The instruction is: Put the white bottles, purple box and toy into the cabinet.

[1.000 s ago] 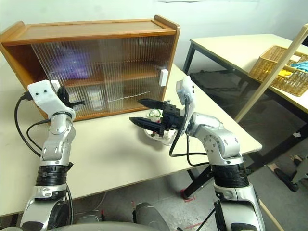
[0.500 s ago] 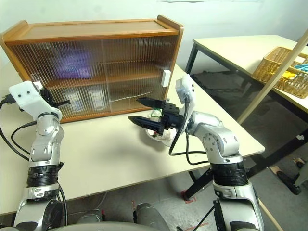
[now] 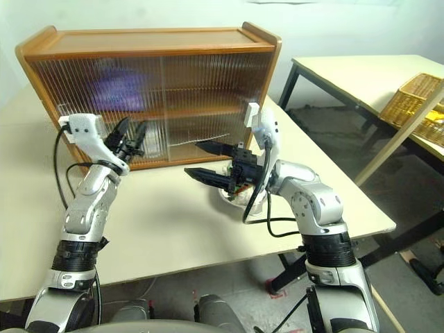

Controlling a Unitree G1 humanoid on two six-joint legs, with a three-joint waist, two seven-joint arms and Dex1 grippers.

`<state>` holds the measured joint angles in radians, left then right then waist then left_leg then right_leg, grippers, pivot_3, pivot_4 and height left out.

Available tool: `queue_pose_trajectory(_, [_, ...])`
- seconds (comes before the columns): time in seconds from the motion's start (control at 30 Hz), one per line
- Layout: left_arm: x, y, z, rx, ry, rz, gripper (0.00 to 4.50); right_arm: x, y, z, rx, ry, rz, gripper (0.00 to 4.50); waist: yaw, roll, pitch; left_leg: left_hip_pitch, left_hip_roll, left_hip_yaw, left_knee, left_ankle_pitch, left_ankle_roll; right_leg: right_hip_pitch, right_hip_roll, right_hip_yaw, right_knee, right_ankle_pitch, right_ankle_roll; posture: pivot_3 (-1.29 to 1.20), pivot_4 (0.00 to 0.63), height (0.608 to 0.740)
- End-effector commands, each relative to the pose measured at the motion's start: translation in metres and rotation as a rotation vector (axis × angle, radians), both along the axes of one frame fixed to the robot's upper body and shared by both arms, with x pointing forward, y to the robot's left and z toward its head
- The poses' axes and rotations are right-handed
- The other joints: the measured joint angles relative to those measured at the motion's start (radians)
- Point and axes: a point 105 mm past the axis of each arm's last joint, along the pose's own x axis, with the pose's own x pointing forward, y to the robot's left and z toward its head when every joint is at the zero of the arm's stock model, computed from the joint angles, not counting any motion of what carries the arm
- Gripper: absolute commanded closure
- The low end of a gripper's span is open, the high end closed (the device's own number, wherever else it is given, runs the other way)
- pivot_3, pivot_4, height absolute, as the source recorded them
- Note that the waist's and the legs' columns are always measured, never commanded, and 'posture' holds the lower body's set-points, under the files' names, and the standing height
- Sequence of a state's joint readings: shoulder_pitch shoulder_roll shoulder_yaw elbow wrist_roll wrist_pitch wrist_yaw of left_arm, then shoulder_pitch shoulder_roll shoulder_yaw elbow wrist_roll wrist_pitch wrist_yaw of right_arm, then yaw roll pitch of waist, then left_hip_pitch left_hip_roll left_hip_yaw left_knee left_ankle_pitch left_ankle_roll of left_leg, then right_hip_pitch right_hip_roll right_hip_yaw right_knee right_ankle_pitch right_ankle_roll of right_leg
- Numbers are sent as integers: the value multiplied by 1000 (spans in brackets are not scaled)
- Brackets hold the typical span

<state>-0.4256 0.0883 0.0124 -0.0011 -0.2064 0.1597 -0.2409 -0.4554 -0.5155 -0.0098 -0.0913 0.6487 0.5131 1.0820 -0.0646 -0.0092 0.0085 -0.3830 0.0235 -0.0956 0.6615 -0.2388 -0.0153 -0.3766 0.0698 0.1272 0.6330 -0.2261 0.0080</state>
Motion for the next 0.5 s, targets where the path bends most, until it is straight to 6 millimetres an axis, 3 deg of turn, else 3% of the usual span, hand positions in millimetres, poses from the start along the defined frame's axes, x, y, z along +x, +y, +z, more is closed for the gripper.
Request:
queue_pose_trajectory(0.03, [-4,-8,5,31,-42,-115,596,-1,1,-1,-15,-7,2,0,-4,0,0,0,1,0,0,0,1,0,1,0,0,0,0,-124,0,740])
queue_pose_trajectory(0.1, [-5,-13,8,82,-83,-208,24,-1,1,0,-14,-8,-1,0,-4,0,0,0,1,0,-1,-1,1,-1,1,-1,0,-1,0,-128,0,740])
queue_pose_trajectory(0.27, [-4,-10,-4,118,-45,-387,24,0,0,0,-12,-8,-8,0,-4,1,0,0,1,-1,0,-1,2,0,1,-1,0,-2,0,-130,0,740])
queue_pose_trajectory(0.4, [-9,11,-15,153,37,-501,24,2,-3,1,-14,-12,-27,0,-7,1,0,-1,2,-4,0,-1,3,-1,0,-1,0,-2,0,-136,0,740])
queue_pose_trajectory(0.5, [-20,26,-10,113,80,-584,24,5,-8,1,-14,-18,-62,0,-11,1,0,-2,3,-7,-2,-1,3,-3,1,0,0,-1,0,-142,0,740])
